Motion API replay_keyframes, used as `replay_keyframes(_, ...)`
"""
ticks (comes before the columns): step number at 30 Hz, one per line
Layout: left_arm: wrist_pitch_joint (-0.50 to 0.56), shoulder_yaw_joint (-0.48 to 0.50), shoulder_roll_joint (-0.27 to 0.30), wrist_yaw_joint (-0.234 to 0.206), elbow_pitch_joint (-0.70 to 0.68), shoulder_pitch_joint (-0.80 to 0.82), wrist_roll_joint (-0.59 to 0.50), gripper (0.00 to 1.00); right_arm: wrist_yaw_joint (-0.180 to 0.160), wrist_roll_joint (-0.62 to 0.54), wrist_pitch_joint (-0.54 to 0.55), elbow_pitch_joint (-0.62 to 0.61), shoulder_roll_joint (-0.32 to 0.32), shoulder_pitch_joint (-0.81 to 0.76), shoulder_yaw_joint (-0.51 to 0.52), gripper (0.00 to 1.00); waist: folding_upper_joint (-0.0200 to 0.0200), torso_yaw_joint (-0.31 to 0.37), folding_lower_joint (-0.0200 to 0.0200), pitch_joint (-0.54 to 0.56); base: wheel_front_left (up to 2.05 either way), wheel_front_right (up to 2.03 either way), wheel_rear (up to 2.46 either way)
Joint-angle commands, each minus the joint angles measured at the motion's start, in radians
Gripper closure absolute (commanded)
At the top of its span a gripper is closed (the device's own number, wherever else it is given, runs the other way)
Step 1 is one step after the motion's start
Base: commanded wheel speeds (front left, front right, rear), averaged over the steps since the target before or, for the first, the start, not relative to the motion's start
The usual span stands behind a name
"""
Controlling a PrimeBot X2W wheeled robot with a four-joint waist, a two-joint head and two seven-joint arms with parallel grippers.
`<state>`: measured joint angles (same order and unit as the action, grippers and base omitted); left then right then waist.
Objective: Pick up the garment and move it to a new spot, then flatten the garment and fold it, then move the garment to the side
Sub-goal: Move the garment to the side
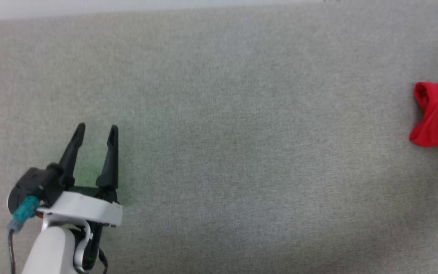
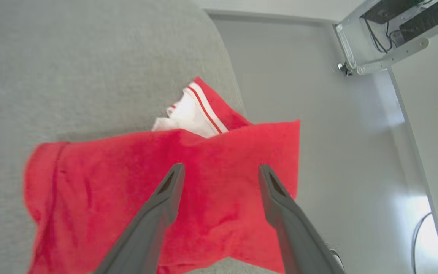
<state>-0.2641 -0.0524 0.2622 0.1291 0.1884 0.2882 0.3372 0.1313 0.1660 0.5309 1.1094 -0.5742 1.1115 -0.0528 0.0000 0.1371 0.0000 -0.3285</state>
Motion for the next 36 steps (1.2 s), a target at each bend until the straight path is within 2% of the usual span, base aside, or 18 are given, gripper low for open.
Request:
replay_keyframes(1,0.001,0.004,-0.003,0.002,0.001,-0.021,0.004,0.00,-0.001,0.012,-0.021,-0.023,0.013,-0.018,-0.003,0.00,0.0000,0.021,0.0000,0.066,0.00,0.00,0.00)
replay_keyframes(6,0.001,0.023,-0.009,0.002,0.002,-0.071,0.008,0.00,-0.001,0.102,-0.089,-0.133,0.062,-0.112,-0.050,0.00,0.0000,0.030,0.0000,0.133,0.00,0.00,0.00)
replay_keyframes(10,0.001,0.035,-0.019,0.002,0.004,-0.113,0.014,0.00,-0.001,0.187,-0.207,-0.250,0.066,-0.239,-0.086,0.00,0.0000,0.026,0.0000,0.190,0.00,0.00,0.00)
replay_keyframes(11,0.001,0.035,-0.019,0.002,0.004,-0.113,0.014,0.00,-0.001,0.187,-0.207,-0.250,0.066,-0.239,-0.086,0.00,0.0000,0.026,0.0000,0.190,0.00,0.00,0.00)
replay_keyframes(13,0.001,0.044,-0.024,0.002,0.005,-0.135,0.017,0.00,-0.001,0.215,-0.286,-0.306,0.067,-0.314,-0.105,0.00,0.0000,0.021,0.0000,0.217,0.00,0.00,0.00)
replay_keyframes(14,0.001,0.047,-0.026,0.002,0.007,-0.157,0.016,0.00,-0.001,0.241,-0.376,-0.357,0.068,-0.381,-0.106,0.00,0.0000,0.015,0.0000,0.242,0.00,0.00,0.00)
replay_keyframes(16,0.001,0.053,-0.033,0.002,0.005,-0.173,0.020,0.00,-0.001,0.260,-0.465,-0.400,0.079,-0.446,-0.114,0.00,0.0000,0.008,0.0000,0.263,0.00,0.00,0.00)
replay_keyframes(20,0.001,0.057,-0.039,0.002,0.009,-0.210,0.022,0.00,-0.001,0.270,-0.652,-0.463,0.105,-0.553,-0.129,0.00,0.0000,-0.004,0.0000,0.306,0.00,0.00,0.00)
replay_keyframes(21,0.001,0.057,-0.039,0.002,0.009,-0.210,0.022,0.00,-0.001,0.270,-0.652,-0.463,0.105,-0.553,-0.129,0.00,0.0000,-0.004,0.0000,0.306,0.00,0.00,0.00)
replay_keyframes(22,0.001,0.052,-0.045,0.002,0.008,-0.221,0.019,0.00,-0.001,0.263,-0.724,-0.482,0.124,-0.590,-0.138,0.00,0.0000,-0.011,0.0000,0.319,0.00,0.00,0.00)
replay_keyframes(23,0.001,0.049,-0.047,0.002,0.009,-0.227,0.016,0.00,-0.001,0.249,-0.751,-0.491,0.130,-0.605,-0.138,0.00,0.0000,-0.016,0.0000,0.326,0.00,0.00,0.00)
replay_keyframes(29,0.001,0.056,-0.076,0.002,0.000,-0.261,0.004,0.00,-0.001,0.186,-0.795,-0.588,0.203,-0.682,-0.106,0.00,0.0000,-0.036,0.0000,0.357,0.00,0.00,0.00)
replay_keyframes(32,0.001,0.053,-0.093,0.002,-0.004,-0.284,-0.012,0.00,-0.001,0.134,-0.796,-0.695,0.279,-0.752,-0.039,0.00,0.0000,-0.048,0.0000,0.369,0.00,0.00,0.00)
replay_keyframes(36,0.001,0.062,-0.111,0.002,-0.025,-0.299,-0.035,0.00,-0.001,0.080,-0.796,-0.775,0.366,-0.833,-0.020,0.00,0.0000,-0.067,0.0000,0.381,0.00,0.00,0.00)
